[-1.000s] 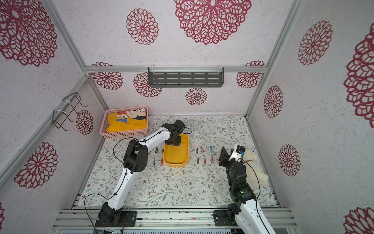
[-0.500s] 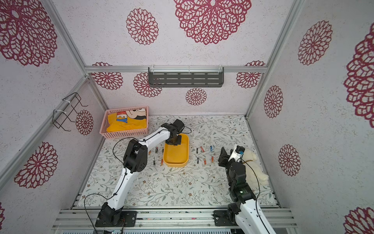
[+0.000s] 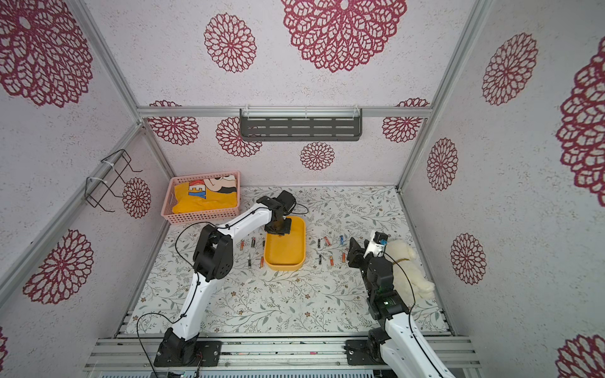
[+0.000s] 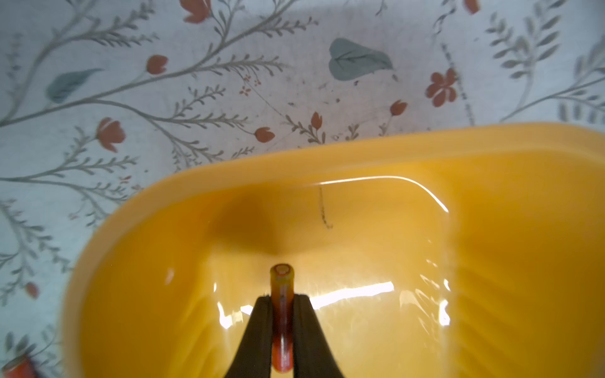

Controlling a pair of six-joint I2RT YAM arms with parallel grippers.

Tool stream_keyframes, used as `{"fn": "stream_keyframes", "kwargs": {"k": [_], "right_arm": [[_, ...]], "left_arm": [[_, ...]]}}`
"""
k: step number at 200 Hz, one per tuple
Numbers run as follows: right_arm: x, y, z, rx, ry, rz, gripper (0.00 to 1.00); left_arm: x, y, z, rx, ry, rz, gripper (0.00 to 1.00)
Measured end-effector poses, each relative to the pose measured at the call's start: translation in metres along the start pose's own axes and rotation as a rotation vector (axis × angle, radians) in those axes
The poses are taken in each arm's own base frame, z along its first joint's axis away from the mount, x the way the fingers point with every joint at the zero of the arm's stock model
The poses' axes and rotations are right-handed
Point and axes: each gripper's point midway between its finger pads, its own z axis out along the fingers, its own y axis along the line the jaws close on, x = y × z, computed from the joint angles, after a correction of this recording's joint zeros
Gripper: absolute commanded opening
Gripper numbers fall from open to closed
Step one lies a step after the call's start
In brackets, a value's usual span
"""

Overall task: Take the batteries out of the storage box
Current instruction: Pick up the battery from the storage box, then place the battery at the center of the board.

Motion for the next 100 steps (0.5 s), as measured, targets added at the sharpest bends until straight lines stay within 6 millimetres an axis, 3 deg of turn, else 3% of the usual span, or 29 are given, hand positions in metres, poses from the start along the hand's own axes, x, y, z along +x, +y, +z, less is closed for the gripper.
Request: {"fn": "stream_keyframes", "kwargs": {"k": [33, 58, 78, 100], "right_arm": [[0.012, 0.016, 0.009, -0.082, 0.045, -0.005, 0.57], [0.026, 0.032, 0.014, -0.15, 0.094, -0.021, 0.58], [0.033, 0.052, 0.014, -0.222, 0.122, -0.05, 0.59], [0.036, 0.077, 0.012, -0.301, 0.134, -0.094, 0.59]], "left_arm": [[-0.004, 0.018, -0.072, 0.027, -0.103, -0.02, 0.0], [0.008, 0.053, -0.11, 0.02, -0.159, -0.061, 0.0], [0.033, 0.096, -0.107, -0.016, -0.147, -0.117, 0.0], [0.076, 0.14, -0.073, -0.068, -0.048, -0.179, 0.0]]}}
